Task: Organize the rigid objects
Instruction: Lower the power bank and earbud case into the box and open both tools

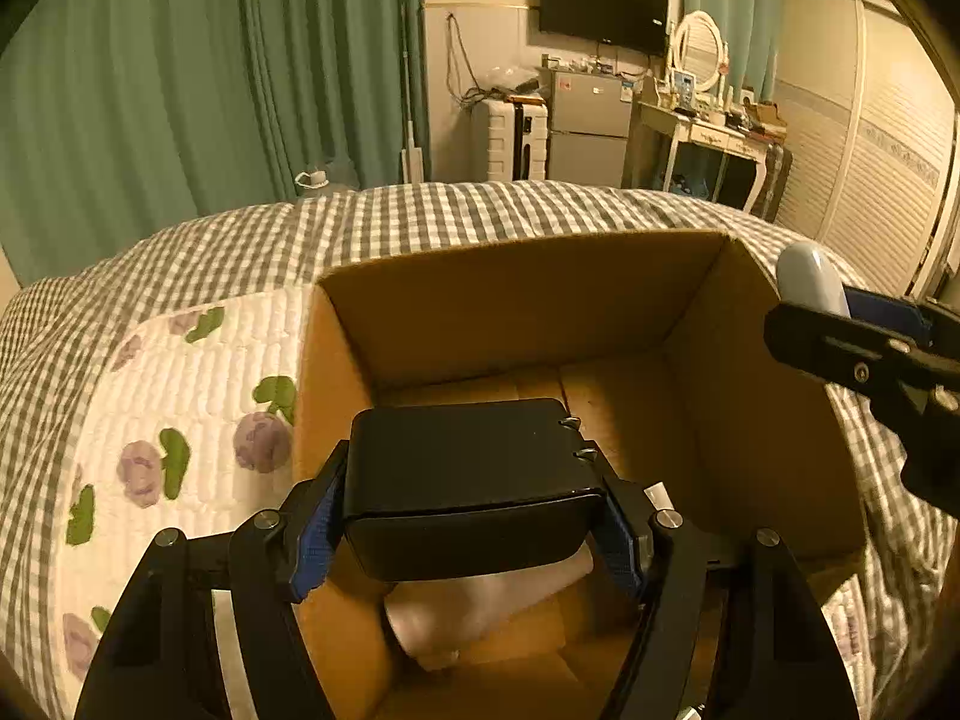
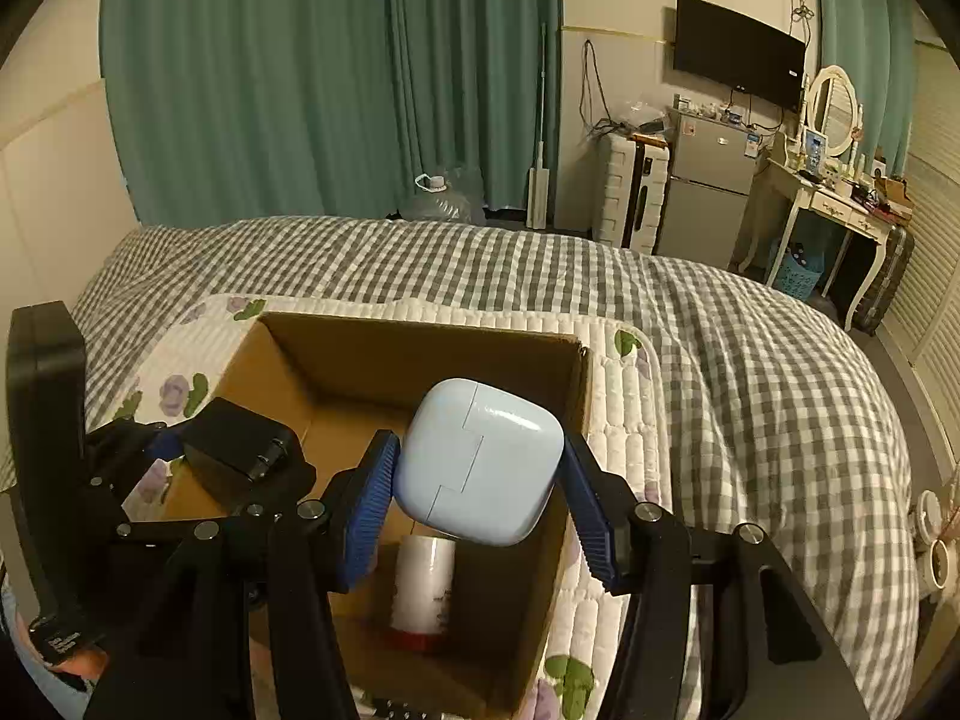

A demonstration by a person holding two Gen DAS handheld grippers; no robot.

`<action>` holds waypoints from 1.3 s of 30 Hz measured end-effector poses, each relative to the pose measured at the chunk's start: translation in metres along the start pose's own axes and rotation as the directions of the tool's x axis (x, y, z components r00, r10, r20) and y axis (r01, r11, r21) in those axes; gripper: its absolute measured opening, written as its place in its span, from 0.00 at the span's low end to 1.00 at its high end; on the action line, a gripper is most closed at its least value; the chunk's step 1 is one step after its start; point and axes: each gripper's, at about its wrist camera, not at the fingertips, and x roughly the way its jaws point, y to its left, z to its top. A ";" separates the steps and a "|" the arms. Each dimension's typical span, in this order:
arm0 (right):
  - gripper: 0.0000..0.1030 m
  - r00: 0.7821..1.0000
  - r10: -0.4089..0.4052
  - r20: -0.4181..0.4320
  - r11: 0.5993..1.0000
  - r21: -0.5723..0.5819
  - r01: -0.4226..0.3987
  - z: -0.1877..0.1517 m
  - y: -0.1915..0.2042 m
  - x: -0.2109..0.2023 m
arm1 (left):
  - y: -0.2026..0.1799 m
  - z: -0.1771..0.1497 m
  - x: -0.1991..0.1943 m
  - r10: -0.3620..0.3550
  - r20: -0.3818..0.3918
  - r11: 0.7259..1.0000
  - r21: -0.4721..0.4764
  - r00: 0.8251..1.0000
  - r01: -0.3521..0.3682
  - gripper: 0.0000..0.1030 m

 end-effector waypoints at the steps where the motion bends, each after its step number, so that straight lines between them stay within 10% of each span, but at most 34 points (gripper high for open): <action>1: 0.53 1.000 0.000 0.002 1.000 0.000 0.000 0.000 -0.001 0.003 | -0.003 0.000 -0.003 0.004 0.028 1.000 0.013 1.000 -0.004 0.71; 15: 0.54 0.999 -0.005 -0.039 1.000 -0.028 0.003 0.009 0.012 0.031 | 0.021 -0.008 -0.041 -0.006 0.011 1.000 -0.029 1.000 0.006 0.71; 18: 0.81 0.998 -0.032 -0.048 0.999 -0.002 0.032 0.011 0.014 0.029 | 0.024 -0.013 -0.065 -0.014 0.032 0.999 -0.029 0.999 0.015 0.72; 25: 0.81 0.997 -0.080 -0.008 0.997 -0.008 0.080 0.007 0.015 -0.048 | 0.025 -0.033 -0.132 -0.006 0.069 0.999 -0.053 0.998 0.009 0.98; 39: 0.82 0.991 -0.071 -0.113 0.996 -0.057 0.065 -0.102 0.062 -0.119 | 0.051 -0.113 -0.174 0.008 0.020 0.993 -0.116 1.000 -0.005 0.99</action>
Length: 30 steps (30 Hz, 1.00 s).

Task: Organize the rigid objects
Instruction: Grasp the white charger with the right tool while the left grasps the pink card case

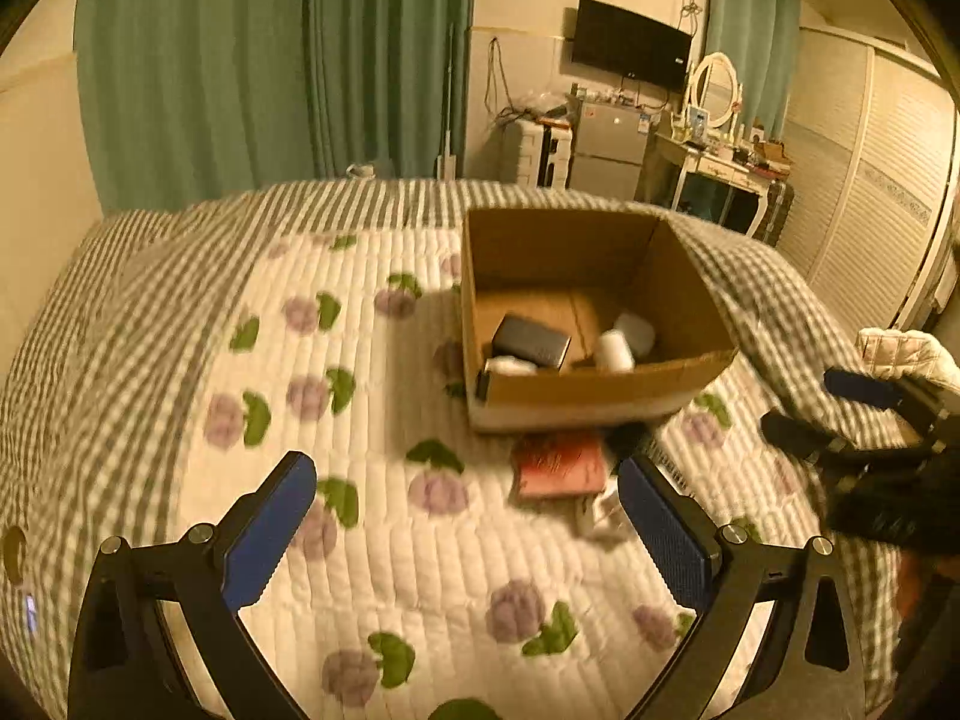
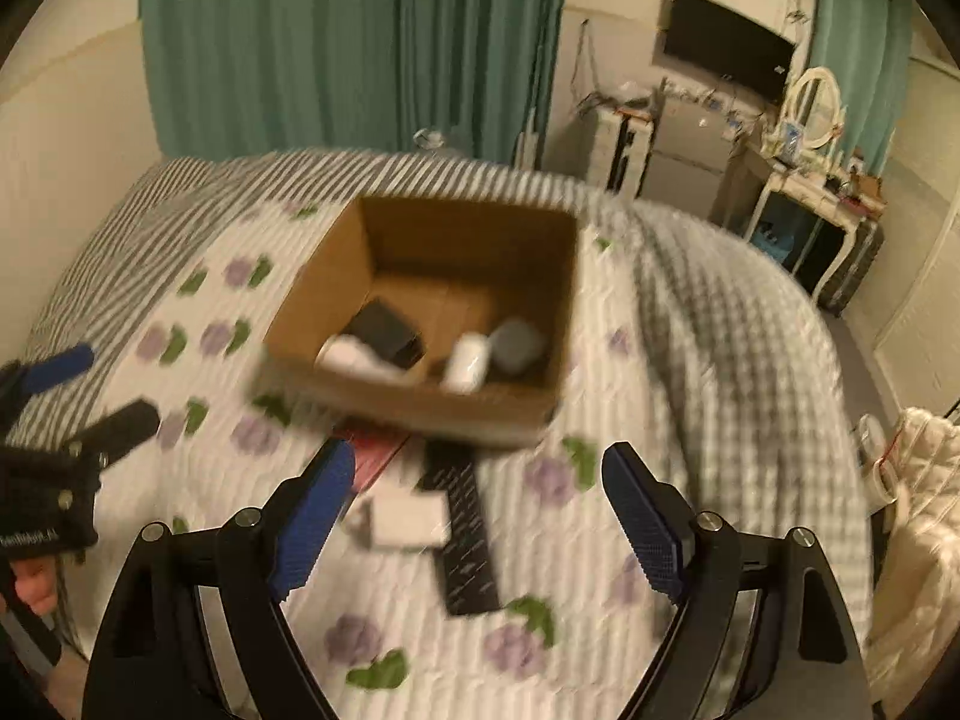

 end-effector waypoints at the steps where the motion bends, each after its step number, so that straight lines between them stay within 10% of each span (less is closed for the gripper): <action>1: 0.82 1.000 0.001 -0.009 1.000 -0.004 -0.002 -0.006 0.005 0.006 | 0.003 -0.007 0.005 -0.001 -0.010 1.000 -0.010 1.000 0.001 0.99; 8: 0.81 0.988 0.045 -0.144 0.998 0.053 -0.038 -0.048 0.025 0.088 | 0.011 -0.054 0.055 -0.024 -0.135 1.000 -0.014 0.991 0.023 0.99; 14: 0.53 0.976 0.107 -0.190 0.991 0.094 -0.090 -0.056 0.026 0.125 | 0.015 -0.066 0.081 -0.028 -0.198 0.999 -0.031 0.980 0.023 0.99; 30: 0.51 0.996 0.042 -0.083 0.988 0.149 -0.029 -0.036 -0.011 0.080 | -0.016 -0.043 0.084 -0.065 -0.188 0.997 -0.046 0.980 0.058 0.99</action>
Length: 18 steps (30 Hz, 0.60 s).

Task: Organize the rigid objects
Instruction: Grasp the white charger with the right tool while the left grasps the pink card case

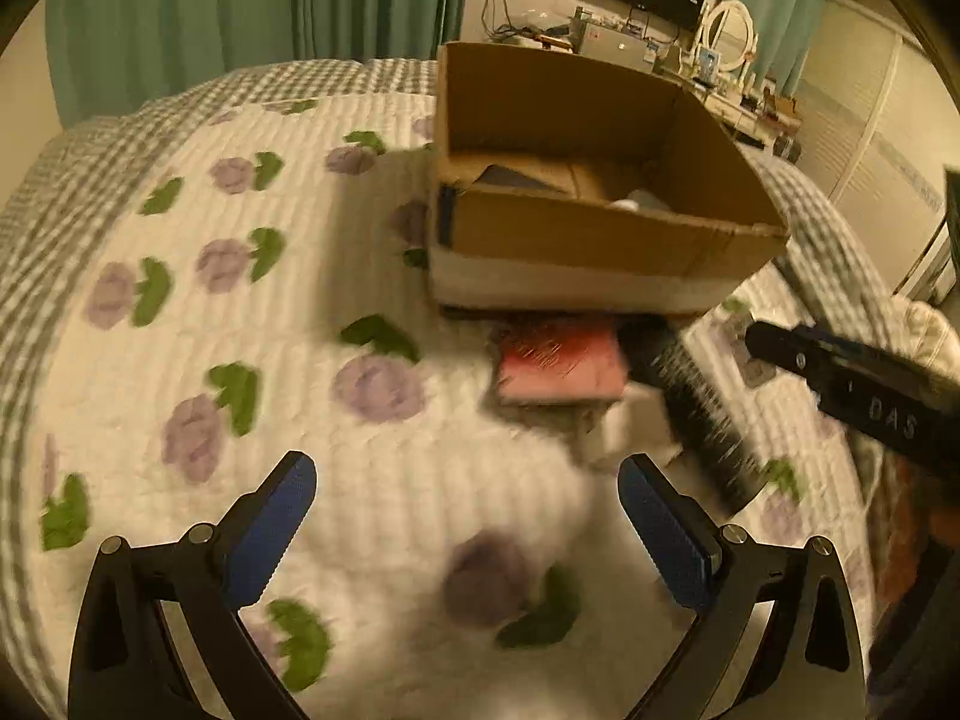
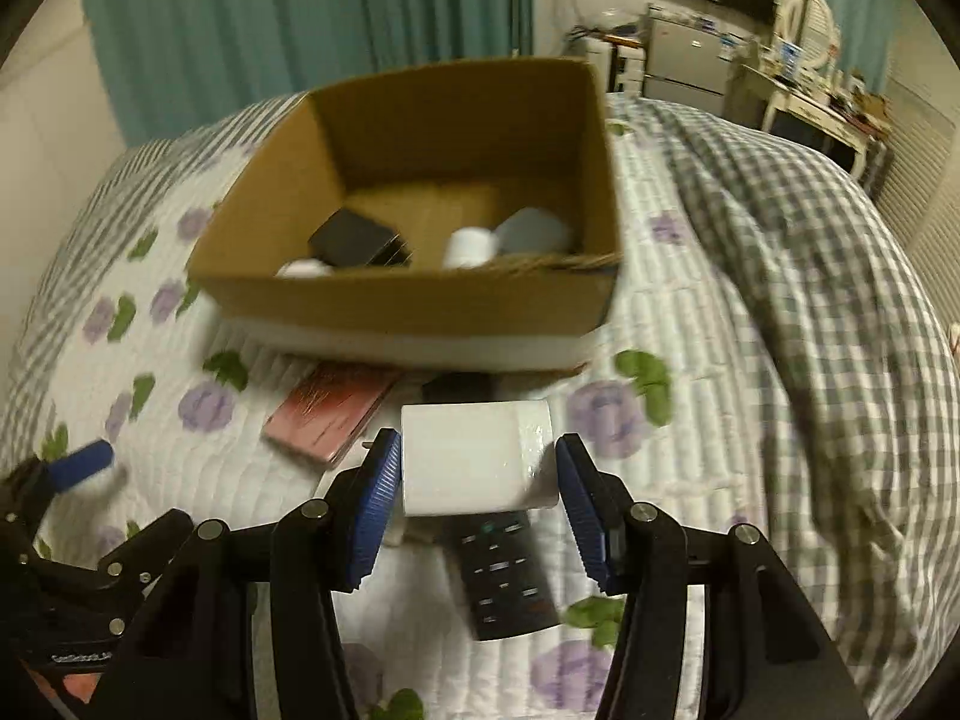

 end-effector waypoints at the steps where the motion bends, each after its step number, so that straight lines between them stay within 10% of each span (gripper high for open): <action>1: 0.51 1.000 0.000 0.005 1.000 0.011 0.000 0.002 -0.004 -0.001 | -0.003 0.006 0.006 -0.001 -0.005 1.000 -0.011 1.000 0.001 0.99; 18: 0.51 0.999 -0.027 -0.024 0.995 0.091 0.029 0.014 -0.040 0.047 | -0.038 0.041 0.097 -0.026 -0.135 0.999 0.039 0.990 0.031 0.87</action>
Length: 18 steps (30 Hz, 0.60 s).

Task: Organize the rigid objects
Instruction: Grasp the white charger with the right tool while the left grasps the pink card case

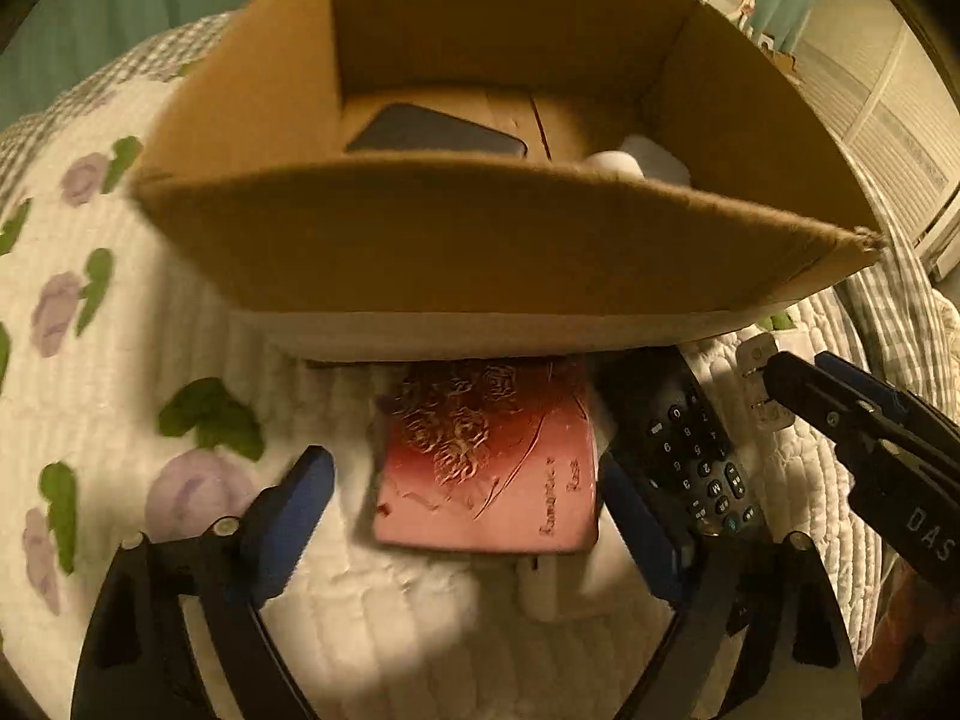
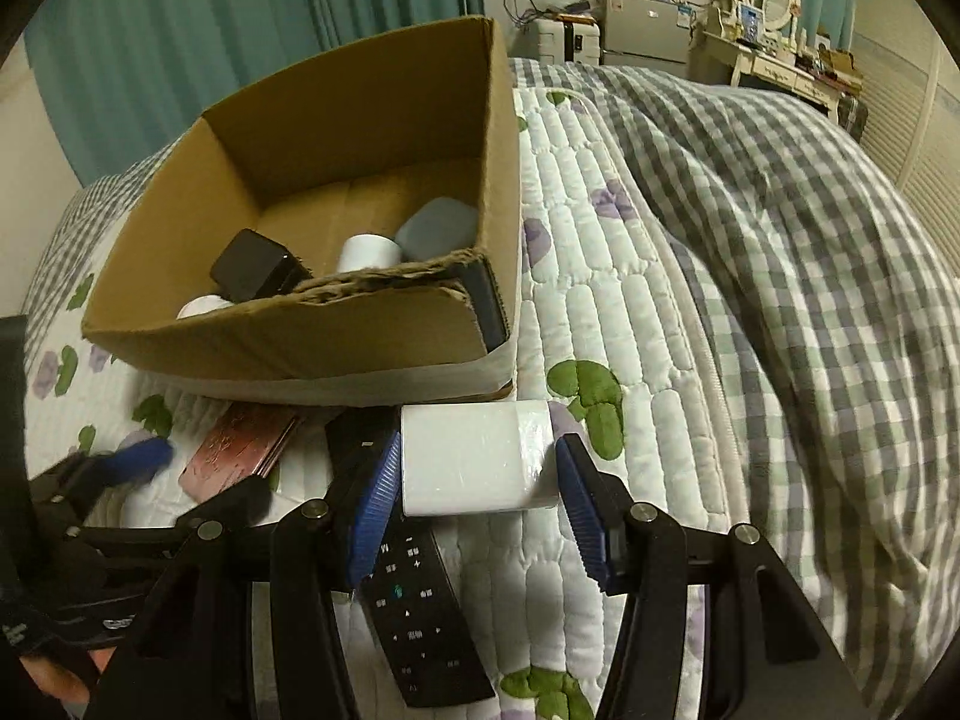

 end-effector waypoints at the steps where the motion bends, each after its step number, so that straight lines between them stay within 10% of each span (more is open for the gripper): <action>1: 0.51 1.000 -0.001 0.000 1.000 0.006 0.001 0.000 -0.001 0.002 | -0.001 0.001 0.002 -0.001 0.000 1.000 0.003 1.000 0.001 0.85; 4: 0.51 1.000 0.001 -0.001 1.000 0.018 -0.001 0.003 -0.002 0.005 | -0.001 0.005 0.005 0.004 0.002 1.000 0.026 1.000 -0.004 0.67; 18: 0.51 0.997 -0.061 0.044 0.996 -0.068 0.064 -0.007 0.020 -0.026 | 0.003 -0.029 -0.053 0.010 0.046 0.999 0.044 0.999 -0.012 0.66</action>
